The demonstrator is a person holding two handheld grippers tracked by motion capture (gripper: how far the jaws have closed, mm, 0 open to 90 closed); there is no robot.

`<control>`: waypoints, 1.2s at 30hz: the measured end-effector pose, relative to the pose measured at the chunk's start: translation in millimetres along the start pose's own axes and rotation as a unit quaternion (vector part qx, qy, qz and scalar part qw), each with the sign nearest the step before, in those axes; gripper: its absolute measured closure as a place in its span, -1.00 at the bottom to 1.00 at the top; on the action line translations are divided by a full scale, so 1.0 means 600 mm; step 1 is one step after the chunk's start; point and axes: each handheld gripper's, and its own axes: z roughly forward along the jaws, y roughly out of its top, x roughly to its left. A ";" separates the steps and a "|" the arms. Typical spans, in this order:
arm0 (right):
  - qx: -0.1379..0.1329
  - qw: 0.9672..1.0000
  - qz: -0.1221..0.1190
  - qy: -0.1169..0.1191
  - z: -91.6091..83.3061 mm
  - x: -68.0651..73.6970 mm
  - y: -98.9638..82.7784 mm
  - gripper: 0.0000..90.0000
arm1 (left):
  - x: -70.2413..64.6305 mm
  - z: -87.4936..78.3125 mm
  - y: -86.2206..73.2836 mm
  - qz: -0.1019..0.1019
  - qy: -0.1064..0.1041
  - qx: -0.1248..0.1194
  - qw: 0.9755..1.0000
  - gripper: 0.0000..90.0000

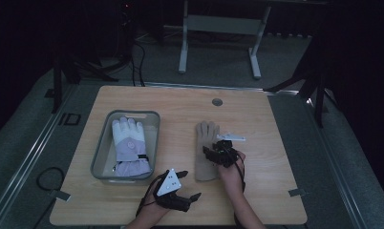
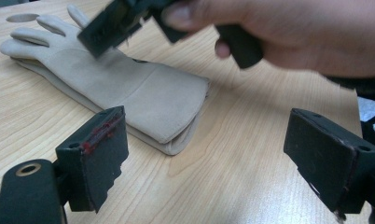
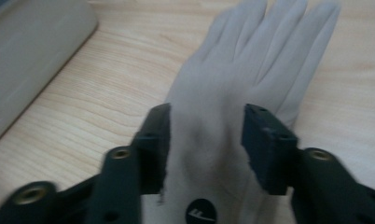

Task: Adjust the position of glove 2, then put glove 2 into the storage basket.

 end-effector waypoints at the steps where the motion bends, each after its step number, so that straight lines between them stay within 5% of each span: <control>1: -0.004 1.000 -0.005 0.016 -0.006 -0.005 0.004 -0.21 | 0.000 0.000 0.000 -0.002 -0.002 0.001 1.000 -0.70; 2: 0.002 0.999 -0.017 0.032 -0.017 -0.015 0.010 -0.48 | 0.000 0.001 0.000 -0.002 -0.003 0.002 1.000 -0.70; 3: 0.002 0.999 -0.017 0.032 -0.017 -0.015 0.010 -0.48 | 0.000 0.001 0.000 -0.002 -0.003 0.003 1.000 -0.70; 4: 0.004 0.998 -0.032 0.057 -0.028 -0.025 0.015 -0.61 | 0.000 0.002 0.000 -0.002 -0.002 0.004 1.000 -0.70; 10: 0.008 0.994 -0.064 0.087 -0.043 -0.055 0.014 -0.63 | -0.002 0.007 0.001 0.000 -0.003 0.011 1.000 -0.70; 14: -0.020 0.989 -0.106 0.103 -0.057 -0.077 0.004 -0.69 | 0.000 0.010 0.004 -0.001 -0.012 0.014 1.000 -0.70; 19: 0.000 0.985 -0.121 0.120 -0.064 -0.088 -0.001 -0.68 | 0.003 0.011 0.007 -0.011 -0.024 0.013 1.000 -0.70; 24: 0.040 0.985 -0.094 0.138 -0.072 -0.113 -0.012 -0.70 | 0.010 0.017 0.011 -0.045 -0.045 0.026 0.998 -0.70; 27: 0.039 0.985 -0.086 0.141 -0.074 -0.118 -0.014 -0.74 | 0.013 0.021 0.017 -0.046 -0.048 0.026 0.997 -0.70; 32: 0.045 0.988 -0.084 0.122 -0.065 -0.122 -0.007 -0.66 | 0.010 0.028 0.033 -0.005 0.000 0.045 0.999 -0.69; 36: 0.029 0.990 -0.058 0.126 -0.051 -0.127 0.013 -0.41 | 0.008 0.038 0.051 0.029 -0.017 0.051 0.998 -0.68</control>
